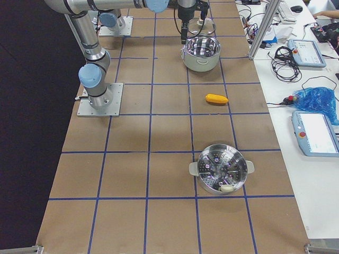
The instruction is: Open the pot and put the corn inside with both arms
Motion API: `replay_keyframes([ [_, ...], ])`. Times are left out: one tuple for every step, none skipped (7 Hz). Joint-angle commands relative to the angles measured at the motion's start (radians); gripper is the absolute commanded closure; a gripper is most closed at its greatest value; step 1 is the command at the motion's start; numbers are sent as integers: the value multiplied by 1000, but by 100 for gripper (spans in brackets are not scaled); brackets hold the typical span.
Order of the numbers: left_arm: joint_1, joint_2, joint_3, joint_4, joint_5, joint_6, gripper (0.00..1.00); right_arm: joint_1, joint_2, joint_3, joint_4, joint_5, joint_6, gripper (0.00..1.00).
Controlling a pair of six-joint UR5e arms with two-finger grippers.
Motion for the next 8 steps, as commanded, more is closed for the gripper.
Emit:
replay_keyframes([
  [6, 0, 5, 42, -2, 1, 0, -80, 52, -2, -35, 2, -60, 0],
  [3, 0, 8, 66, -5, 1, 0, -83, 105, 9, -103, 2, -73, 0],
  [9, -6, 16, 72, -10, 1, 0, -83, 200, 12, -207, 2, -85, 0],
  [10, -21, 49, 69, -54, 1, 0, -83, 295, 15, -321, 2, -97, 0],
  [9, -20, 50, 57, -44, -1, 0, -83, 381, 20, -419, 2, -100, 1],
  [7, -14, 39, 57, -42, 1, 0, -83, 459, 40, -532, 2, -113, 1],
  [6, -3, 30, 46, -41, 2, 0, -83, 539, 60, -649, 1, -117, 2],
  [3, 9, 28, -7, -20, 4, 0, -83, 586, 75, -721, -4, -120, 2],
])
